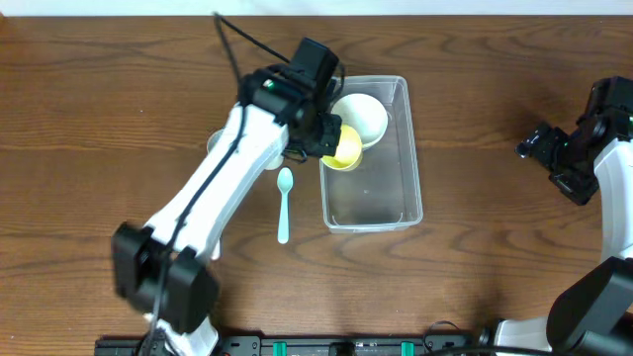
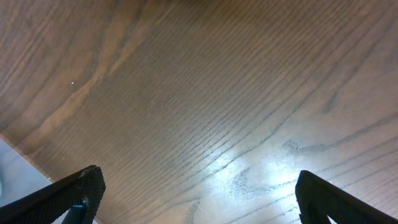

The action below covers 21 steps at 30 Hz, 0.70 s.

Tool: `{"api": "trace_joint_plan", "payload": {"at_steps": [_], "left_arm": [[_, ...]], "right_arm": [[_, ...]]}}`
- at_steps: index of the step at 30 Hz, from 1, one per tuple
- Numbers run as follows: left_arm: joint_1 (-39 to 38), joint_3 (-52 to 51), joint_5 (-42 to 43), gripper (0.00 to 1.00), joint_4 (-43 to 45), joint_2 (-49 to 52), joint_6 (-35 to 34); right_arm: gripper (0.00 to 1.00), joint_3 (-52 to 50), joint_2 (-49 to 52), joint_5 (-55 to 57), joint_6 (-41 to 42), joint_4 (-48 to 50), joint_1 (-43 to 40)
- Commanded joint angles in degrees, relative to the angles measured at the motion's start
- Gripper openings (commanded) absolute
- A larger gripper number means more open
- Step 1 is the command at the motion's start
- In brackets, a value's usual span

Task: Pack container
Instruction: 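Carry the yellow cup into the container and release it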

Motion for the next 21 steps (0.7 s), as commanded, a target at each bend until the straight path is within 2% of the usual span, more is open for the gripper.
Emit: {"api": "trace_joint_plan", "payload": {"at_steps": [1,6,15,20,21], "left_arm": [[-0.22,2.01,-0.7,0.06,0.22,2.99,2.78],[-0.24,2.01,-4.22,0.06,1.57,7.23,3.85],[-0.24,2.01,-4.35,0.07,4.79,10.51,5.29],[-0.24,2.08,-4.35,0.17,5.18,10.45,5.27],[-0.24,2.08,-4.33,0.24,5.05,10.4,5.27]], "right_arm": [[0.99,-0.04,-0.07,0.02,-0.59,0.11,-0.37],[0.99,-0.04,-0.07,0.02,-0.59,0.11,-0.37],[0.99,-0.04,-0.07,0.04,-0.59,0.09,-0.37],[0.99,-0.04,-0.07,0.02,-0.59,0.11,-0.37],[0.99,-0.04,-0.07,0.02,-0.59,0.11,-0.37]]}}
